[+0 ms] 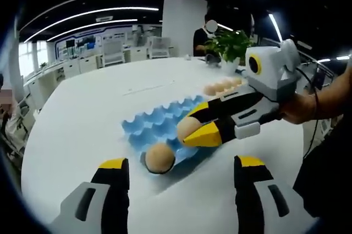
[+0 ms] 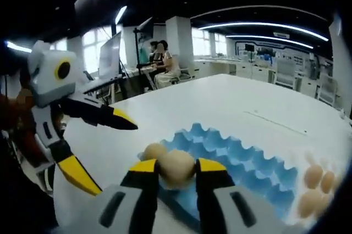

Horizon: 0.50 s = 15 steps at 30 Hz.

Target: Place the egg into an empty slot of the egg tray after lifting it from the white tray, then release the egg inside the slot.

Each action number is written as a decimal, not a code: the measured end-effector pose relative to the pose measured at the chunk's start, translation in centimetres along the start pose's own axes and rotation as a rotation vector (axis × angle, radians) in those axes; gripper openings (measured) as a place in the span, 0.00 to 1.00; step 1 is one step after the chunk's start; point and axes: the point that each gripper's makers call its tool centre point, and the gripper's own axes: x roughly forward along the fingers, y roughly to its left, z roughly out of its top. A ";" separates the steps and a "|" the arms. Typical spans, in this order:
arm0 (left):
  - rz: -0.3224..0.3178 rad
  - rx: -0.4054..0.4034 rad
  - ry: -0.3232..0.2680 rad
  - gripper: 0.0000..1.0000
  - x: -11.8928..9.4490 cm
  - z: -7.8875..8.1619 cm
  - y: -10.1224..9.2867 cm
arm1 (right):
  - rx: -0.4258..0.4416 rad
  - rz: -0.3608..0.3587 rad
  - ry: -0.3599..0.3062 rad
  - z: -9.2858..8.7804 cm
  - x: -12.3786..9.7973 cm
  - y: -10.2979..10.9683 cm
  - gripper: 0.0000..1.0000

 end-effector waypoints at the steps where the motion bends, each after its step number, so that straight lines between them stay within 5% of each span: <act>1: 0.000 0.003 0.000 0.78 0.0 0.0 0.0 | -0.004 0.000 0.003 -0.1 0.1 0.0 0.26; 15: -0.008 0.006 -0.002 0.75 0.1 -0.1 0.0 | -0.054 0.020 0.041 -1.3 1.0 0.3 0.26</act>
